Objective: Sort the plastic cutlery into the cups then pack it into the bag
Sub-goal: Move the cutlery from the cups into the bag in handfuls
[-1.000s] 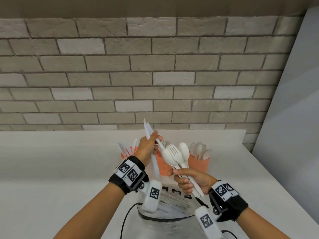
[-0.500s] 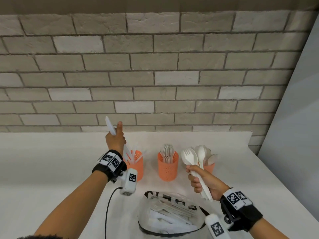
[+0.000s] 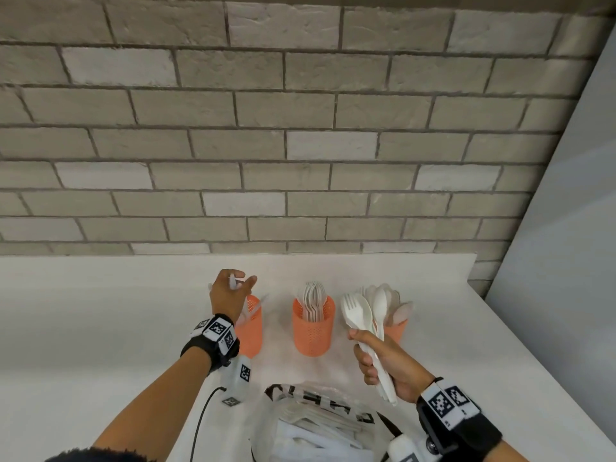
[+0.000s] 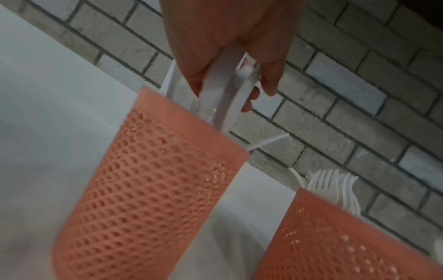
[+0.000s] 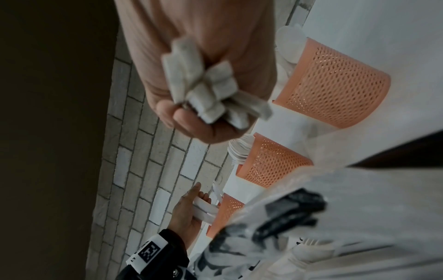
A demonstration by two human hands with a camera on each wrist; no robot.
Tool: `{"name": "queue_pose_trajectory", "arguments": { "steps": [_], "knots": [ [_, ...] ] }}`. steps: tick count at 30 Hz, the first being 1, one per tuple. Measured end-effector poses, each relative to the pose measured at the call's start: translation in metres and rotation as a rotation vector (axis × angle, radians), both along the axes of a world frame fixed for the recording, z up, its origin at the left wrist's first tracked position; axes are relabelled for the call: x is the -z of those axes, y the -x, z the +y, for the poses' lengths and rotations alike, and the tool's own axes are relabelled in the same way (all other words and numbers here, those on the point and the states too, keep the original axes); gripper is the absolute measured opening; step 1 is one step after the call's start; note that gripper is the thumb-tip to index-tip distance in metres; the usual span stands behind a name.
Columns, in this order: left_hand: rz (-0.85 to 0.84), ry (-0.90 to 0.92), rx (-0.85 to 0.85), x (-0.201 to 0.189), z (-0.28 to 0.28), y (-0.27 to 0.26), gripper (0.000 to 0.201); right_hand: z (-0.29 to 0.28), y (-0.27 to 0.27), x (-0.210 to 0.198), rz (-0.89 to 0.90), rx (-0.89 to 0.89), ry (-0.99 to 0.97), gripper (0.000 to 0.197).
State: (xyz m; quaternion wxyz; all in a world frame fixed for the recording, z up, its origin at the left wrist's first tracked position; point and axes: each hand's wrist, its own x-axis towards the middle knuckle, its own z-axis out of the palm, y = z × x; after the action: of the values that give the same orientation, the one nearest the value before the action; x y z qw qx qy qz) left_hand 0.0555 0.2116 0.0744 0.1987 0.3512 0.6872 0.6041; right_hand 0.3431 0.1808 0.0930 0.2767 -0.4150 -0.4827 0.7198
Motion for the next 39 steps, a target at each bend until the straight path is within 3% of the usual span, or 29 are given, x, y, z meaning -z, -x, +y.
{"name": "queue_pose_trajectory", "arguments": {
  "steps": [8, 13, 17, 21, 24, 26, 29, 33, 36, 39],
  "knots": [
    [0.210, 0.053, -0.010, 0.003, -0.004, 0.003, 0.008, 0.000, 0.006, 0.001, -0.020, 0.016, -0.018, 0.014],
    [0.428, -0.091, -0.034, -0.023, -0.014, -0.011, 0.013, -0.002, 0.011, -0.001, -0.025, 0.058, -0.071, 0.012],
    [0.247, -0.100, 0.150, -0.053, -0.033, -0.051, 0.014, -0.003, 0.019, 0.001, -0.057, 0.143, -0.174, 0.014],
    [0.220, 0.150, 0.438, -0.061, -0.057, -0.096, 0.019, -0.008, 0.027, 0.004, -0.068, 0.203, -0.290, 0.011],
    [0.070, 0.257, 0.536, -0.053, -0.069, -0.121, 0.033, -0.016, 0.032, 0.003, -0.030, 0.216, -0.378, 0.008],
    [-0.016, 0.258, 0.545, -0.048, -0.073, -0.132, 0.037, -0.021, 0.033, 0.001, -0.001, 0.217, -0.425, 0.007],
    [-0.129, 0.171, 0.523, -0.046, -0.079, -0.143, 0.027, -0.026, 0.032, 0.000, 0.022, 0.211, -0.465, 0.005],
    [-0.172, 0.115, 0.505, -0.047, -0.084, -0.146, 0.021, -0.031, 0.027, 0.001, 0.022, 0.205, -0.505, 0.008],
    [-0.188, 0.069, 0.444, -0.052, -0.085, -0.143, 0.020, -0.034, 0.022, 0.004, -0.023, 0.203, -0.539, 0.018],
    [-0.329, -0.031, 0.393, -0.060, -0.086, -0.137, 0.013, -0.037, 0.017, 0.008, -0.114, 0.219, -0.584, 0.013]
  ]
}}
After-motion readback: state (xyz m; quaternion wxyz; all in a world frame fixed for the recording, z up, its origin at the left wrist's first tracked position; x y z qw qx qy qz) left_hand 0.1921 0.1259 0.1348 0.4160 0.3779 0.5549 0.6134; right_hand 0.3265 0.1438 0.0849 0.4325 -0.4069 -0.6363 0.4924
